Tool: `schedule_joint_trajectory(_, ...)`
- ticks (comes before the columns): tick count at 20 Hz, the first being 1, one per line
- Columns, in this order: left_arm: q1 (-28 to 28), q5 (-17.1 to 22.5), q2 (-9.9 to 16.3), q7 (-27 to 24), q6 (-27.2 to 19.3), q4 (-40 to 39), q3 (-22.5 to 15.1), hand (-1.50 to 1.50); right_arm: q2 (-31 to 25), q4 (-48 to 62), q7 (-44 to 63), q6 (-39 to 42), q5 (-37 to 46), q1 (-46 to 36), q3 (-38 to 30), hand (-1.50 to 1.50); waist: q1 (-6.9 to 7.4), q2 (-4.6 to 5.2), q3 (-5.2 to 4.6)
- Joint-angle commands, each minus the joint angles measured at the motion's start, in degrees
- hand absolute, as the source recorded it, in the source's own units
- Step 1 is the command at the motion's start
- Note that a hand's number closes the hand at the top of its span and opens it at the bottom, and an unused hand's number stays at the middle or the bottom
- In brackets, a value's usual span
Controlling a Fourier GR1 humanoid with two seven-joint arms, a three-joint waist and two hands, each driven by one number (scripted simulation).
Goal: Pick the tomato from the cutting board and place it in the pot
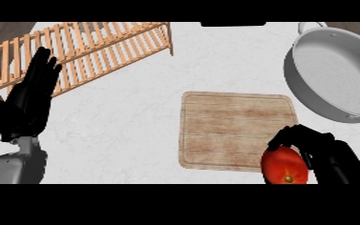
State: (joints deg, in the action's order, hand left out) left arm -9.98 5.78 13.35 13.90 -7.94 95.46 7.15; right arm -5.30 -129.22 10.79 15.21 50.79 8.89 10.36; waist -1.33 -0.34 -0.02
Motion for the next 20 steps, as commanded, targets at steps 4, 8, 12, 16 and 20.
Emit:
schedule_joint_trajectory(4, -2.9, -0.5, -0.2, 0.6, -0.5, -1.8, 0.2, 0.00, 0.2, -9.7, 8.8, 2.0, -7.1, -7.9, -14.1, 1.50, 0.84, 0.31, -0.01)
schedule_joint_trajectory(8, -1.7, -1.6, -1.9, -0.9, -0.5, -2.1, -1.4, 0.00, -2.3, -0.4, 4.7, 0.5, -14.5, -10.9, -25.7, 1.50, 1.07, 0.36, 0.04)
schedule_joint_trajectory(12, -1.5, -1.4, -1.8, -3.2, 0.5, -4.1, -0.3, 0.00, -7.7, 3.8, 7.5, 5.3, -24.2, -17.6, -33.8, 1.50, 1.17, 0.34, 0.02)
schedule_joint_trajectory(16, -3.1, -0.1, -0.4, -0.3, 1.6, -3.3, 0.9, 0.00, -12.0, 20.5, 1.0, 0.6, -23.2, -23.9, -37.5, 1.50, 1.60, 0.46, 0.03)
schedule_joint_trajectory(20, 1.3, -2.7, -3.5, -2.7, -0.1, 0.1, -2.1, 0.00, -14.8, 31.9, -8.9, -2.8, -22.3, -22.3, -40.4, 1.50, 1.74, 0.46, 0.06)
